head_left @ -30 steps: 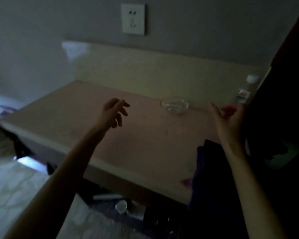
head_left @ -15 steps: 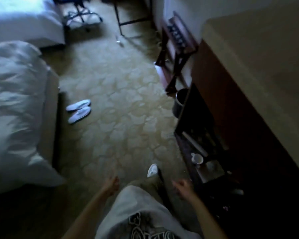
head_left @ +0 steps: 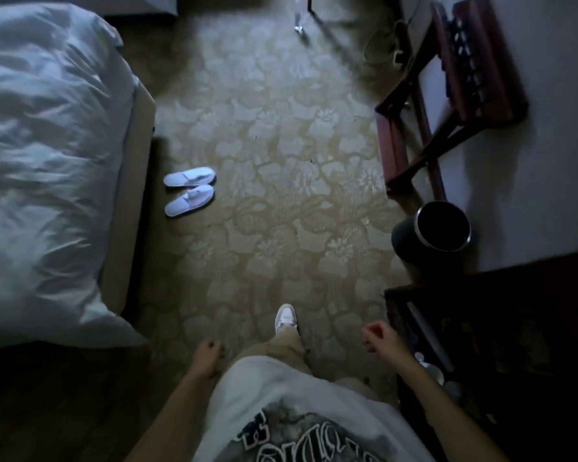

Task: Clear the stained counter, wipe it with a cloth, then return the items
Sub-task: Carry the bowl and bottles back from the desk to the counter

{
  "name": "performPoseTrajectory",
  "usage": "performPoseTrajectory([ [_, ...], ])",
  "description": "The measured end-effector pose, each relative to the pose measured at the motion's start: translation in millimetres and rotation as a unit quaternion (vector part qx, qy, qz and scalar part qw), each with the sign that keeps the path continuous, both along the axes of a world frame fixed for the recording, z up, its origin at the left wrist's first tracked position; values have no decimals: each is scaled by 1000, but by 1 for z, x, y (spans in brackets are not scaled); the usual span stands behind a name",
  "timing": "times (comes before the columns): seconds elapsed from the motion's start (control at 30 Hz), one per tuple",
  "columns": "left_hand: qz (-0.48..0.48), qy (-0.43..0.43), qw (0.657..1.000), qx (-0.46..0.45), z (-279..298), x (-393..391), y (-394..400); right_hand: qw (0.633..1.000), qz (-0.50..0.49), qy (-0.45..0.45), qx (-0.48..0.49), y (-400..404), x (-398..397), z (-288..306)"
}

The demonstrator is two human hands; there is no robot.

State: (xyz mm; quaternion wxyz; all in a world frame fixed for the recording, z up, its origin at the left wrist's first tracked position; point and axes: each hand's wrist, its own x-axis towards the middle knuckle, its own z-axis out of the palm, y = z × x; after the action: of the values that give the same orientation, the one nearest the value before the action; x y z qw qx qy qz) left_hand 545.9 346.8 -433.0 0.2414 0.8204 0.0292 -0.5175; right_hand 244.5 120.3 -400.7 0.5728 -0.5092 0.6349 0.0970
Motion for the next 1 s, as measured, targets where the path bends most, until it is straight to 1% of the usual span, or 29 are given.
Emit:
performPoseTrajectory([
  [0.07,-47,-16,999,-20,34,48,-76,1000,-22,20,-10,-36,14,3],
  [0.1,-42,-15,998,-36,54,69,-119,999,-40,35,-13,-52,19,6],
  [0.13,-40,-20,998,-54,58,93,-157,997,-61,55,-12,-68,23,7],
  [0.2,-67,-26,994,-83,71,135,-229,993,-85,84,8,-100,29,6],
  [0.23,-90,-48,990,-102,81,152,-262,991,-89,95,23,-117,35,7],
  [0.3,-110,-71,985,-116,79,185,-317,989,-88,112,45,-160,54,5],
  [0.37,-116,-65,986,-106,65,213,-359,990,-82,105,44,-215,80,-12],
  [0.43,-100,-55,990,-88,52,236,-390,991,-91,93,39,-281,121,-25],
  [0.5,-45,-34,997,-44,42,251,-405,992,-77,90,39,-346,170,-31],
  [0.57,3,-6,1000,12,34,263,-411,996,-61,54,22,-410,228,-21],
  [0.63,46,30,998,40,28,283,-421,1000,-25,14,-5,-480,293,-5],
  [0.77,124,39,988,79,19,338,-458,996,61,-33,-52,-596,410,29],
  [0.87,139,44,986,81,5,393,-515,993,98,-20,-68,-667,470,24],
  [0.93,142,51,985,85,-8,443,-569,993,94,-3,-68,-705,498,11],
  [1.0,132,62,987,66,-16,500,-631,994,83,38,-55,-732,514,5],
])
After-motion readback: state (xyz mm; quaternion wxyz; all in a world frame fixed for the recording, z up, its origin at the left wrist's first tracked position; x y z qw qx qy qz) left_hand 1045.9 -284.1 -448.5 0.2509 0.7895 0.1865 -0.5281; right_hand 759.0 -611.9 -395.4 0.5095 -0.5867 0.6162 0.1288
